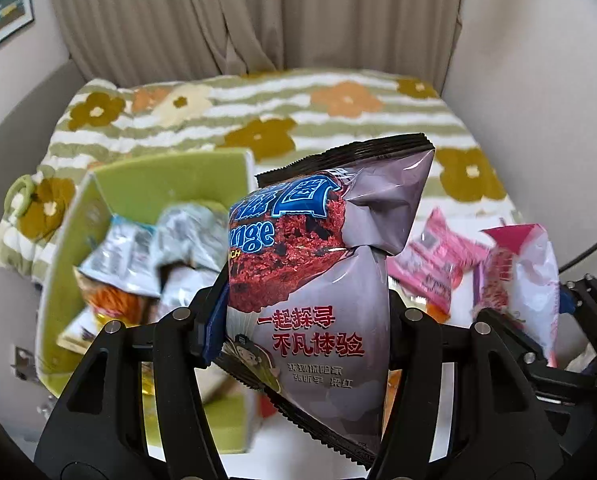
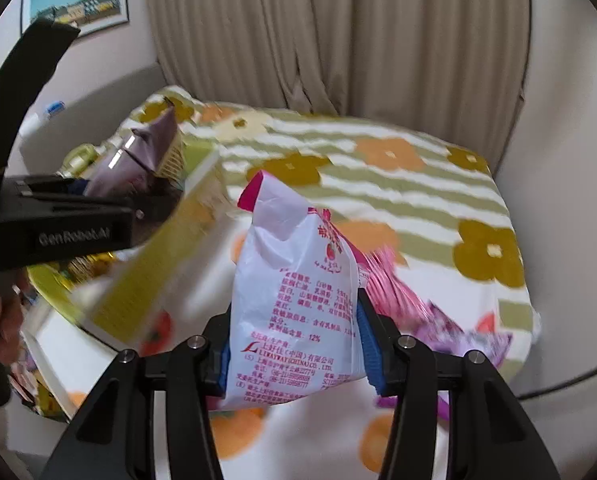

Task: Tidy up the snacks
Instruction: 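Carry both bags over the green box and open both tools to drop them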

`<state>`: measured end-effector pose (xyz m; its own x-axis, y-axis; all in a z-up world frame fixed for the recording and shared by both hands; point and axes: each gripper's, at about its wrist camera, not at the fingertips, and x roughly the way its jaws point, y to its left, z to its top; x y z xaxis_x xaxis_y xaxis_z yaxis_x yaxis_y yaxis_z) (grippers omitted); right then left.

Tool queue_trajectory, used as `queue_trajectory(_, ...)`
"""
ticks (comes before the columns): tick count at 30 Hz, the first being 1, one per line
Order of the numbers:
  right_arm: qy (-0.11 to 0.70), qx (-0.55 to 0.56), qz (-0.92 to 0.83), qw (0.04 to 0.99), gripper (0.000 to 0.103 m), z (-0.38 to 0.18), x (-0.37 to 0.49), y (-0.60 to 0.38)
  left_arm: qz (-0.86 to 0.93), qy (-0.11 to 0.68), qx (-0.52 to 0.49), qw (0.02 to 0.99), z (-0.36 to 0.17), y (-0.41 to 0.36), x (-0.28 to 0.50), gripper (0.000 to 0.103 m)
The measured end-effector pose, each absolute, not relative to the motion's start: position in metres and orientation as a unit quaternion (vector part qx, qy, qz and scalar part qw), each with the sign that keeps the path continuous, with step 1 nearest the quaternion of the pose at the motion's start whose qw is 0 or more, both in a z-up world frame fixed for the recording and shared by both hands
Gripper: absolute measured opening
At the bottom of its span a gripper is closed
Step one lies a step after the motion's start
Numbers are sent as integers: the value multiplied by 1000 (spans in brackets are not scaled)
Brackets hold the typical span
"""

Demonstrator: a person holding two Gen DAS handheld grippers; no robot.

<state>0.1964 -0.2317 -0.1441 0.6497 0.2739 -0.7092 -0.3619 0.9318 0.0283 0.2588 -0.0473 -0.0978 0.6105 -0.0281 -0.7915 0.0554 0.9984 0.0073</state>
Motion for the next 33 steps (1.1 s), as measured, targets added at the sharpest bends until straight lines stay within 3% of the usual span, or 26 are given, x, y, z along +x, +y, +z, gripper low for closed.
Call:
queue_trajectory(10,341,-33,234,910,46,-87,217,-131,12,416,25,909,-59,55,270,54)
queue_trajectory(20,365,-18,234,901,46,-97,253,-45,0,472,50,880,-101,137,313,55)
queue_trajectory(23,381,-11,223,897,46,-104,262,-34,-10,486,60,872,-115,145,323,64)
queue_trajectory(25,386,-10,216,897,46,-108,265,-31,-16,488,63,871,-122,146,325,99)
queue_trajectory(26,389,-10,210,897,46,-110,267,-30,-23,484,60,872,-124,147,324,103)
queue_trajectory(33,408,-10,195,892,46,-119,276,-30,-28,499,22,866,-135,166,316,103)
